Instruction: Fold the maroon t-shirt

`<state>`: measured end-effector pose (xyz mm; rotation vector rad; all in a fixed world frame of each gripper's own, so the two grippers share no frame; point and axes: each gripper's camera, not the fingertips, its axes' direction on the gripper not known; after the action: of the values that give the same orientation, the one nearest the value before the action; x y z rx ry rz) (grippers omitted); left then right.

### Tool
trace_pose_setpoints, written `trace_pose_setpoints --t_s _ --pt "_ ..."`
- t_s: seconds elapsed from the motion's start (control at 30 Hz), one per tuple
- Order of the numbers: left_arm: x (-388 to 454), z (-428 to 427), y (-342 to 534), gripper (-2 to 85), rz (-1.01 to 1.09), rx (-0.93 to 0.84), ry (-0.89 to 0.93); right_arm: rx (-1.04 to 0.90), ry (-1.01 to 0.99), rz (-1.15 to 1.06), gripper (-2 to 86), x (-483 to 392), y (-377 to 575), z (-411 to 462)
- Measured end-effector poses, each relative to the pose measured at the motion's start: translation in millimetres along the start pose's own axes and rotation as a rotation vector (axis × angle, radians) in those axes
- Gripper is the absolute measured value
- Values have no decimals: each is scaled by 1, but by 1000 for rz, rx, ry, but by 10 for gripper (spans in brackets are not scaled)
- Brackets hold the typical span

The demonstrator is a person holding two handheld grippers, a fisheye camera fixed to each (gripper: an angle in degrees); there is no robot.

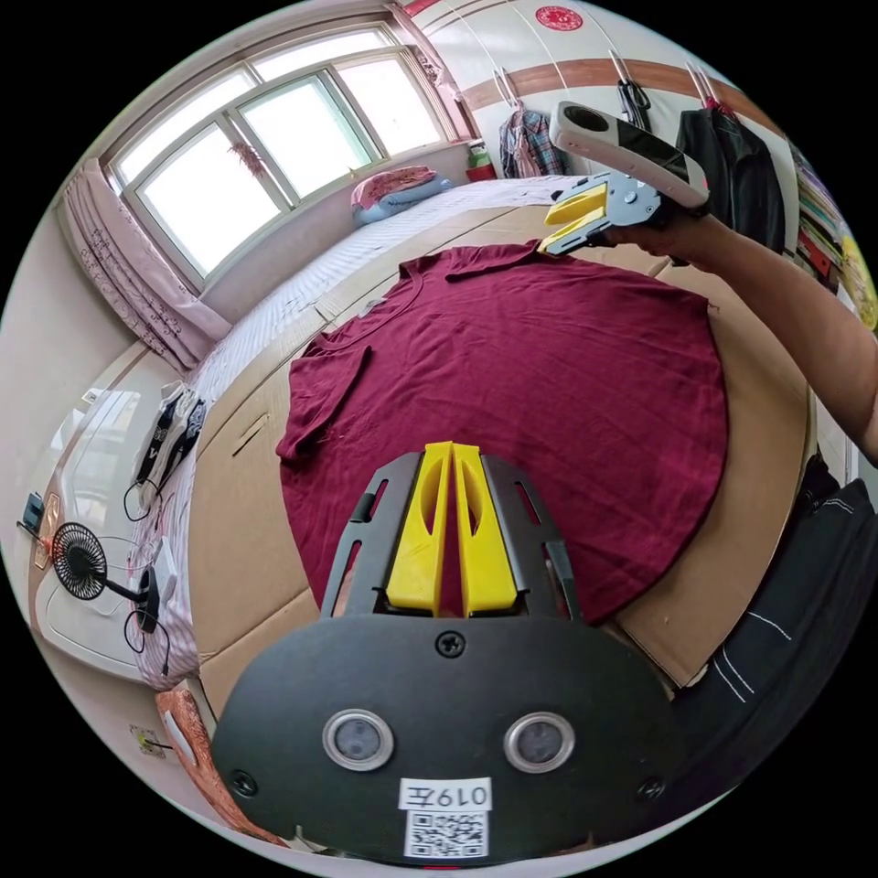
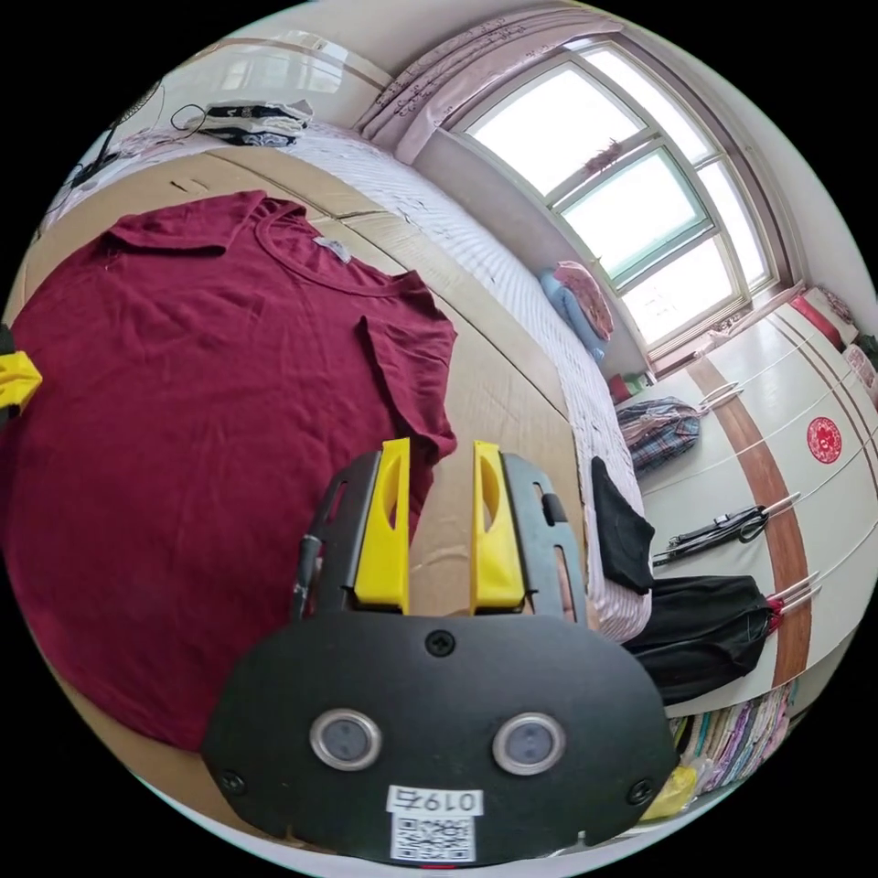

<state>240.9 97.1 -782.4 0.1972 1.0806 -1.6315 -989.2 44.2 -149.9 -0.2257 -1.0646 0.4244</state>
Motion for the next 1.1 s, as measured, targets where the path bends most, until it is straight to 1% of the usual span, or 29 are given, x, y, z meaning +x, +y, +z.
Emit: trace_pose_setpoints --t_s 0.1,0.17,0.23,0.27,0.3,0.4,0.5,0.57,0.63,0.73,0.77,0.9,1.1 --pt "-7 1 -10 7 11 2 6 39 43 44 67 7 3 14" --pt "-13 1 -17 7 20 11 23 53 99 48 17 10 8 24" --pt "-22 -3 -26 8 32 55 61 61 135 49 -1 16 10 31" --pt "-29 -7 -32 8 33 106 96 73 140 65 -5 24 11 35" --pt "-39 -10 -40 8 28 156 132 80 142 77 -6 28 12 36" --pt "-63 -15 -71 8 16 224 159 100 153 115 -6 50 12 49" --pt "-89 -15 -111 9 24 279 164 85 76 123 5 69 10 69" --pt "-104 -9 -140 10 32 301 176 54 13 137 62 83 6 86" --pt "-119 4 -173 12 51 303 199 31 -13 163 82 95 2 98" --pt "-143 37 -237 15 56 238 216 51 -33 162 84 109 -6 111" --pt "-159 54 -264 18 -2 200 246 56 -29 149 83 112 -9 116" --pt "-213 115 -358 33 -193 67 483 45 -28 118 81 125 -20 136" --pt "-249 186 -468 61 -311 -141 598 22 -68 112 76 160 -33 164"
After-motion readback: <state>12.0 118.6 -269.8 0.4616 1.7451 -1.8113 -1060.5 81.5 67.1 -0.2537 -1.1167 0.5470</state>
